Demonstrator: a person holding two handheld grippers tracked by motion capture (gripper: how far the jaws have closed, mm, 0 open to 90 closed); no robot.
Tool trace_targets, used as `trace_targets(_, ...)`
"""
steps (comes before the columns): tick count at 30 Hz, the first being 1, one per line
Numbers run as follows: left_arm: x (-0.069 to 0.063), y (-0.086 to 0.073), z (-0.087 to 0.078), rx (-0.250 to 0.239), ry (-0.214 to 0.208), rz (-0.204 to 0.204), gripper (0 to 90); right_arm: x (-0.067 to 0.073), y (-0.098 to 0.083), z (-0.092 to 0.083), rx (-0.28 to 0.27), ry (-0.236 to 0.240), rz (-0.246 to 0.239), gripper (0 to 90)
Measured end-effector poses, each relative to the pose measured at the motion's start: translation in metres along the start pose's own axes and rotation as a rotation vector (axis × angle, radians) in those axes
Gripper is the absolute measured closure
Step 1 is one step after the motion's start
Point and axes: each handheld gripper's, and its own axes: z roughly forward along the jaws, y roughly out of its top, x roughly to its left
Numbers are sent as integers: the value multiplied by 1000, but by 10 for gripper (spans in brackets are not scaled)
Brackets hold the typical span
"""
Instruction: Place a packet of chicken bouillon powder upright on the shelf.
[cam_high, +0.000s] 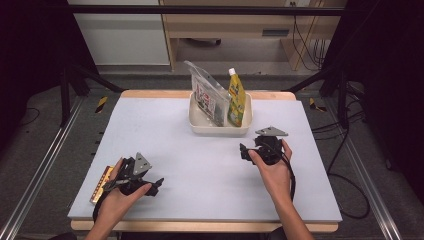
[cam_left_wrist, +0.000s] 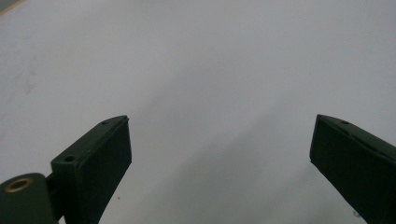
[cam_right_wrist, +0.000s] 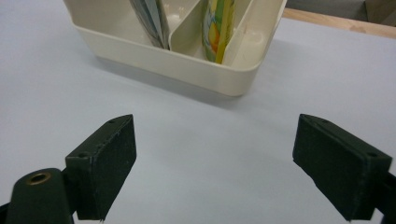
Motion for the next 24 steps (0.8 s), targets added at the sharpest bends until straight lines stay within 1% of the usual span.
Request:
trace_targets(2,0,0,0,-7,-4,-7,52,-1,-2,0,16,1,0,150)
trace_targets(4,1,-1,0,-10,-8,-3,52,-2,-5,0,18,11,4,172)
trace_targets(9,2,-1,-2,-14,-3,-4,52,-5,-14,-2,52,4,-14,205)
trace_targets(13,4,-1,-2,-30,4,-11,52,-6,-20,-3,49,5,-22,212)
trace_targets(17,8,-2,-4,-36,20,-24,52,-6,-27,-3,61,9,-64,198)
trace_targets(18,9,-2,-5,-39,30,-28,52,-5,-29,-3,70,6,-69,197)
trace_targets(20,11,-1,-7,-41,39,-37,52,-6,-33,-4,63,0,-103,198)
trace_targets(22,15,-1,-10,-42,52,-60,52,-6,-39,-4,47,-2,-138,197)
trace_targets(24,20,-1,-15,-27,64,-69,52,-7,-43,-4,41,-1,-156,190)
